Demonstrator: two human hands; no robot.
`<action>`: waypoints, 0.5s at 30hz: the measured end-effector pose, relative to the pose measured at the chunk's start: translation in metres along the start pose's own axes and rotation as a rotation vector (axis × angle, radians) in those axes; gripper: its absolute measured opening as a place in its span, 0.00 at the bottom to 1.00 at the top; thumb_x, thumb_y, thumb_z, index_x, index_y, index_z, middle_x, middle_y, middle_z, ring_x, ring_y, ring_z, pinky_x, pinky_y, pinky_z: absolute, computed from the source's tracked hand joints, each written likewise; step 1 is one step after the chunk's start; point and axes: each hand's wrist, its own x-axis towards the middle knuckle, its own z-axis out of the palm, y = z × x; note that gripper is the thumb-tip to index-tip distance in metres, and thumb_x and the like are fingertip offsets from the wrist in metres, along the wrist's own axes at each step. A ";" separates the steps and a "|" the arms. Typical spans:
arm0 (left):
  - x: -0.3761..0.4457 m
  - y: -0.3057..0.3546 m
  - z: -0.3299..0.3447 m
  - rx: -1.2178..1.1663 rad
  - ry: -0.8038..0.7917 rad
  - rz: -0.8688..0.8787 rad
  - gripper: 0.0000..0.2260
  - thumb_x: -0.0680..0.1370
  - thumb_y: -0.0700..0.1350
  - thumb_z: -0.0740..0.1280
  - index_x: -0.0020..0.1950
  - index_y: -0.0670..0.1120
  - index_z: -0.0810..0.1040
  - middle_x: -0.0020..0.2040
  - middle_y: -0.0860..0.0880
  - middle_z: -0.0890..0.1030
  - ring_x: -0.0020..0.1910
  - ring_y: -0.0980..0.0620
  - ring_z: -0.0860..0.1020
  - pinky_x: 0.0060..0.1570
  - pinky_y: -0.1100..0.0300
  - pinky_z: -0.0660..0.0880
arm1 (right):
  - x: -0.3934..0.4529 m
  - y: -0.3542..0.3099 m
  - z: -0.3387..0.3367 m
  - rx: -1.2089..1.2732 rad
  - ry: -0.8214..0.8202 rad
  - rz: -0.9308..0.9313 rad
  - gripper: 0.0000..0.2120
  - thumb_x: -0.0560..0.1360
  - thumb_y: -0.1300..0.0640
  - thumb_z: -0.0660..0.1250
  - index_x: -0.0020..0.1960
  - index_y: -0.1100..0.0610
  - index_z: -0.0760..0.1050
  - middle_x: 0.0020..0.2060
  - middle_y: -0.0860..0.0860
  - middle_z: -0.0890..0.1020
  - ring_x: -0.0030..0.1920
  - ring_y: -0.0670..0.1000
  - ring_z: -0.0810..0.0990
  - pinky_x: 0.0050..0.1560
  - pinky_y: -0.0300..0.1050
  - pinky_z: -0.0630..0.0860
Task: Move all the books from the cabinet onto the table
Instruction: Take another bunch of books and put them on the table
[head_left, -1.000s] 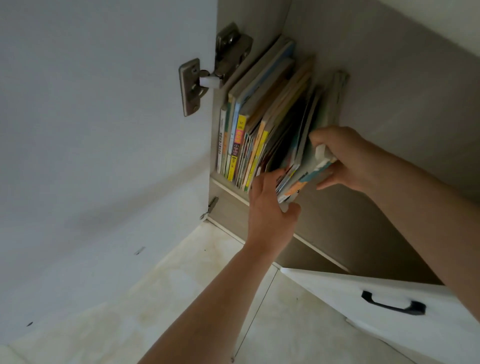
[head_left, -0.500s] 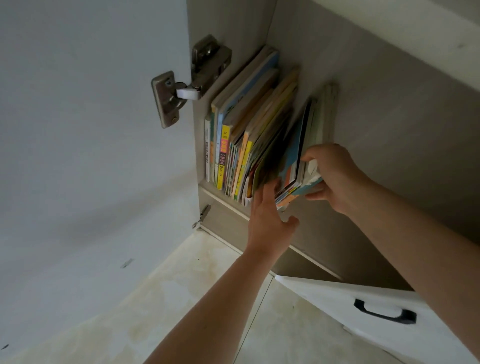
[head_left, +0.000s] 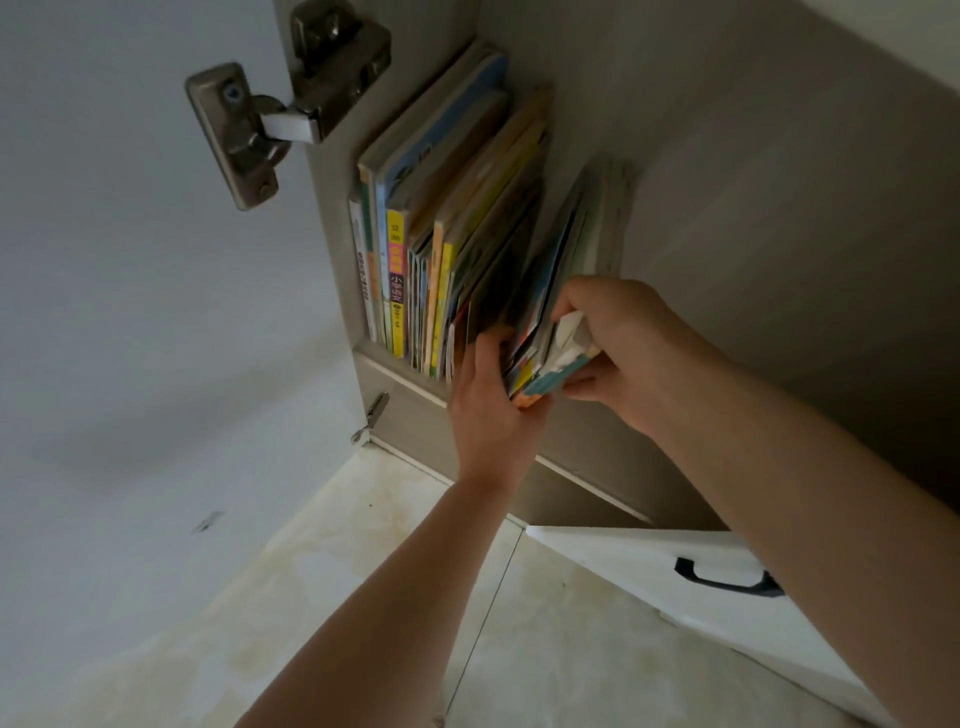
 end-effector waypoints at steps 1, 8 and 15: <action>-0.005 -0.002 -0.006 -0.007 -0.001 0.009 0.25 0.69 0.50 0.76 0.61 0.51 0.69 0.54 0.51 0.80 0.51 0.51 0.79 0.44 0.52 0.79 | -0.007 0.005 0.000 0.017 -0.025 0.006 0.02 0.71 0.61 0.63 0.42 0.60 0.74 0.44 0.63 0.80 0.46 0.61 0.82 0.52 0.55 0.79; -0.038 -0.018 -0.057 -0.050 -0.072 0.063 0.26 0.67 0.43 0.77 0.60 0.55 0.70 0.52 0.58 0.79 0.49 0.64 0.77 0.45 0.69 0.76 | -0.040 0.053 0.002 -0.024 -0.187 -0.029 0.20 0.73 0.43 0.66 0.60 0.53 0.72 0.51 0.52 0.84 0.51 0.52 0.83 0.56 0.55 0.78; -0.048 -0.033 -0.083 -0.199 -0.123 0.016 0.28 0.69 0.45 0.76 0.62 0.66 0.70 0.54 0.71 0.76 0.57 0.64 0.76 0.50 0.70 0.76 | 0.013 0.080 -0.037 -0.228 0.039 -0.146 0.32 0.75 0.61 0.69 0.73 0.58 0.56 0.59 0.52 0.77 0.59 0.50 0.76 0.60 0.40 0.70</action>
